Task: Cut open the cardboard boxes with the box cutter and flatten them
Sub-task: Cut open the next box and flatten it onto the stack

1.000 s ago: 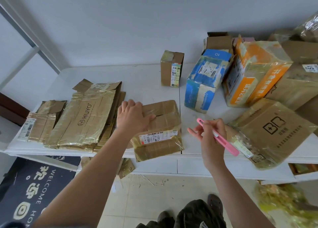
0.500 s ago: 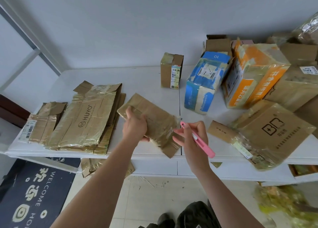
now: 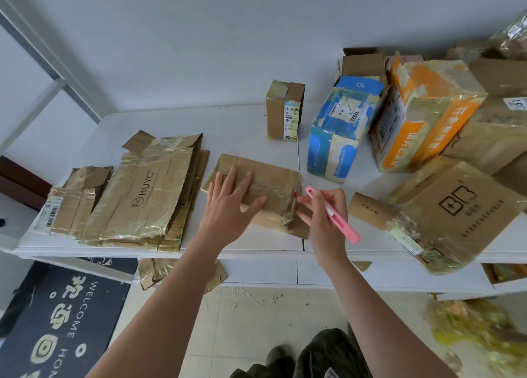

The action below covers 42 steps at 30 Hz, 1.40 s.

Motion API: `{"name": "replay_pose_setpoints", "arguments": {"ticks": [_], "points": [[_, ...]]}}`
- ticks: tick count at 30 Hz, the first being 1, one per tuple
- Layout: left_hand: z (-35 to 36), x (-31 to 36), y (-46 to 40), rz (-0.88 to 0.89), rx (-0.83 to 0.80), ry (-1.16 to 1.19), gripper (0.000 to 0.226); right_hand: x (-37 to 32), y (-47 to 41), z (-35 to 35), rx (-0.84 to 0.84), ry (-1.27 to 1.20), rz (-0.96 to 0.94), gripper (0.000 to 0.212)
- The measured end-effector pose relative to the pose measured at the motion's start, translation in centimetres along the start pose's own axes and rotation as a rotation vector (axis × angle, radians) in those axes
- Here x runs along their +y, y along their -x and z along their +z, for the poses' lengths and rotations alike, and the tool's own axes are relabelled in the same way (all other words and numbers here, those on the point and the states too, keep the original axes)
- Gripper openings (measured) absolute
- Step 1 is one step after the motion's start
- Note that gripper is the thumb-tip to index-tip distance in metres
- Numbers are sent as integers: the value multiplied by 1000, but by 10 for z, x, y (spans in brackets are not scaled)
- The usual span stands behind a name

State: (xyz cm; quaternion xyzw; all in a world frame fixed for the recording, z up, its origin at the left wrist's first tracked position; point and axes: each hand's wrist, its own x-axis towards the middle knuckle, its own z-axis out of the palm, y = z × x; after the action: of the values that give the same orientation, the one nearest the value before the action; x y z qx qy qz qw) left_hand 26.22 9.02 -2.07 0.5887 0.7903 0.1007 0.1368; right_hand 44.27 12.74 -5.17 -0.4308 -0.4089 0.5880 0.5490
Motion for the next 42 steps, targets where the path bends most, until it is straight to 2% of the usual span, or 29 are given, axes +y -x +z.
{"name": "replay_pose_setpoints", "arguments": {"ticks": [4, 12, 22, 38, 42], "points": [[10, -7, -3, 6, -67, -31, 100, 2, -3, 1, -9, 43, -34, 13], [7, -9, -8, 5, -161, -50, 108, 6, -6, 7, 26, 92, -70, 11], [8, -10, -12, 14, -178, -89, 106, 5, -6, 8, 30, 235, -114, 18], [10, -15, -13, 43, -173, -107, 107, -3, 25, 4, -53, 238, -160, 21], [11, -15, -12, 42, -164, -124, 99, -7, 28, 3, -69, 282, -169, 22]]}}
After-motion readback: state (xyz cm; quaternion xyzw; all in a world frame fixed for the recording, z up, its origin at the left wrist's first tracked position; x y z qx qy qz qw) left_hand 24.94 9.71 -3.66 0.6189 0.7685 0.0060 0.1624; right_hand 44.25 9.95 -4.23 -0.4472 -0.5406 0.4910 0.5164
